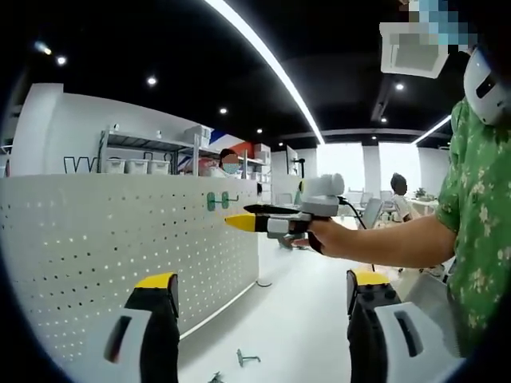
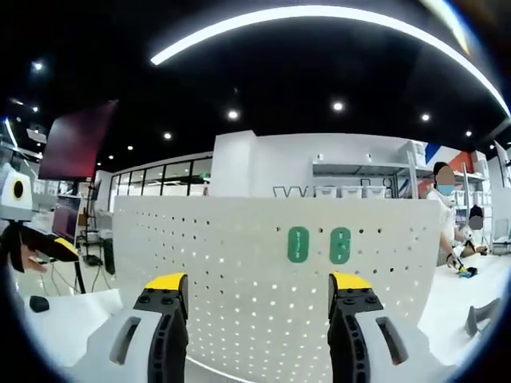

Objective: Insert the hook assembly into the mounting plate slot until the hook locks in place.

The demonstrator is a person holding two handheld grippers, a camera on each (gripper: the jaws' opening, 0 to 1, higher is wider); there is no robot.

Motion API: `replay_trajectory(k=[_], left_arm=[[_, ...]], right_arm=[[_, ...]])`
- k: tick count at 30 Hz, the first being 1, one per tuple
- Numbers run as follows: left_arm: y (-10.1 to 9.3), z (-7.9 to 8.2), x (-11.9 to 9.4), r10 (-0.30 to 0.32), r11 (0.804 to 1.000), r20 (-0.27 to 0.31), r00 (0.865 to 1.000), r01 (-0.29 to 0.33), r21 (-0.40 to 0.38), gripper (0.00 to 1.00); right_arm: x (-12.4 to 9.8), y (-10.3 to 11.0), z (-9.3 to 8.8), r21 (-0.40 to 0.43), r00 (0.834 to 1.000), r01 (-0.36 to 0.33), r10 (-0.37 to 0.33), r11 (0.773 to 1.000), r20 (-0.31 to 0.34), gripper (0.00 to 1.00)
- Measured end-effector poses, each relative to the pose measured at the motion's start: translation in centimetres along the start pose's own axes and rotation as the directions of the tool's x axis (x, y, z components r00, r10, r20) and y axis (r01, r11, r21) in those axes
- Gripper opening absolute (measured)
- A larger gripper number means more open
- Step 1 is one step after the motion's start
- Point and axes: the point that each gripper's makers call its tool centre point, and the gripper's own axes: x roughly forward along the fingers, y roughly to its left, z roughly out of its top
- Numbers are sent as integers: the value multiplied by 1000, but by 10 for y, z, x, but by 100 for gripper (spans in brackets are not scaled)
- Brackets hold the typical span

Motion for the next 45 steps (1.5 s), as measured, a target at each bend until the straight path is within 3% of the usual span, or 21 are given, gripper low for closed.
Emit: replay_trajectory(k=[18, 30, 45], left_arm=[[-18, -12, -16, 16, 1000, -30, 999, -16, 10, 88], [-28, -17, -24, 28, 1000, -34, 999, -28, 3, 88], [-38, -23, -33, 40, 999, -45, 998, -40, -5, 87]], right_arm=[[-36, 24, -5, -18, 998, -51, 51, 999, -22, 71], [-65, 42, -31, -23, 993, -88, 85, 996, -84, 70], [-81, 60, -57, -55, 975, -160, 149, 986, -162, 67]])
